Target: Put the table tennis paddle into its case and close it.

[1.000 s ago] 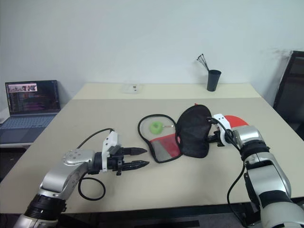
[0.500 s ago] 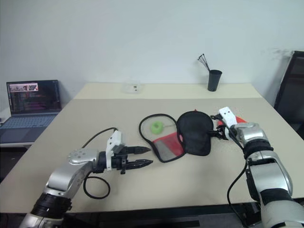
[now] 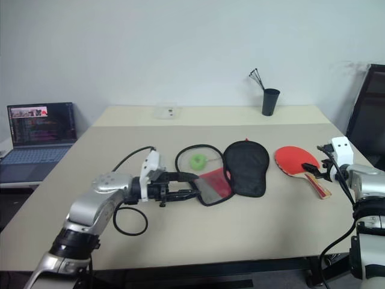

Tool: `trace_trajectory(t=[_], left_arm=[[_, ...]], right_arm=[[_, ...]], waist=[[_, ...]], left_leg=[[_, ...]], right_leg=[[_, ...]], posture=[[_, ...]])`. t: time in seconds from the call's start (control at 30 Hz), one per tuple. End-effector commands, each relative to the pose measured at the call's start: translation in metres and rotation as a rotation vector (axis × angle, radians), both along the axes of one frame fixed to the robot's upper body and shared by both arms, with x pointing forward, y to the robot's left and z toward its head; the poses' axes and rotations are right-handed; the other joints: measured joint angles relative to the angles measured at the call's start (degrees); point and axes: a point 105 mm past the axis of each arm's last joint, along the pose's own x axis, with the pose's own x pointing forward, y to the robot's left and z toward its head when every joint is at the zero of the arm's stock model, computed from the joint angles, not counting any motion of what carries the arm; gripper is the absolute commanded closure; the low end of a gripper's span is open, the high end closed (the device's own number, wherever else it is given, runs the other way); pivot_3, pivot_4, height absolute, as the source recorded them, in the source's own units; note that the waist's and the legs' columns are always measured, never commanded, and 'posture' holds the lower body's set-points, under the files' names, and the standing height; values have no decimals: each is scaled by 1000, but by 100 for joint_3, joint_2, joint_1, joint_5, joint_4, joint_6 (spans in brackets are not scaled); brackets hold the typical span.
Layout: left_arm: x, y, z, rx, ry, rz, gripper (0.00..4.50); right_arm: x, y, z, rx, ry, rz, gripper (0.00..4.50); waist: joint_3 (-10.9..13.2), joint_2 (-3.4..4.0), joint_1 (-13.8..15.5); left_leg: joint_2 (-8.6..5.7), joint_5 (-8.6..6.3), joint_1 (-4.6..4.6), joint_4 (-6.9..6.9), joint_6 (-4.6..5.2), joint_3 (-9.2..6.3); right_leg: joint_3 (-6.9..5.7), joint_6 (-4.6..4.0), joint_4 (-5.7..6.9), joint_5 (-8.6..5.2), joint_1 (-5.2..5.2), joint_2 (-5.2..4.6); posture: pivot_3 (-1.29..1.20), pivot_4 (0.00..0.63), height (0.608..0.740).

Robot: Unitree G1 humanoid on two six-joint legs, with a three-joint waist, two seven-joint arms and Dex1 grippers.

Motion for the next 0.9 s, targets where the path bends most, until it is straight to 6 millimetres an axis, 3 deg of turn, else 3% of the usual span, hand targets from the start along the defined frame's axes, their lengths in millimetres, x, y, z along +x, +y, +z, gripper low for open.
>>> trace_trajectory(t=[0.03, 0.27, 0.53, 0.67, 0.77, 0.9], left_arm=[[6, -4, 10, 7, -55, -11, 1828], [18, -30, 25, -27, -116, -42, 1828], [21, -32, 21, -26, -115, -26, 1828], [21, -22, 17, -16, -107, 11, 1828], [21, -16, 15, -17, -100, 41, 1828], [17, -7, 10, -19, -86, 75, 1828]], right_arm=[[0, -7, 3, 28, -21, -37, 105], [3, 2, -31, 41, 55, -37, 105], [8, 17, -56, 59, 86, -43, 105], [12, 21, -60, 88, 80, -74, 953], [12, 22, -64, 86, 84, -91, 2030], [13, 19, -63, 95, 65, -135, 3119]], waist=[[0, 0, -8], [0, 0, 12], [0, 0, -11], [-3, -4, -17], [-3, -4, -24], [-3, -5, -74]], left_leg=[[0, 0, 2, -1, 0, 3], [0, 0, 0, 2, 0, -1], [4, 1, 17, 4, -1, 4], [7, 1, 27, 5, -1, 10], [13, 1, 30, 2, 0, 13], [20, 0, 30, -1, 0, 12]], right_leg=[[3, -1, 0, 1, 0, 5], [2, -14, -2, 9, 2, 12], [9, -11, 0, 9, 12, 17], [14, -7, 4, 12, 16, 22], [22, -8, 3, 13, 15, 26], [24, -10, 2, 13, 13, 34]], posture=[[0, 150, 740], [0, 150, 740], [0, 150, 740], [0, 150, 740], [0, 150, 740], [0, 150, 740]])
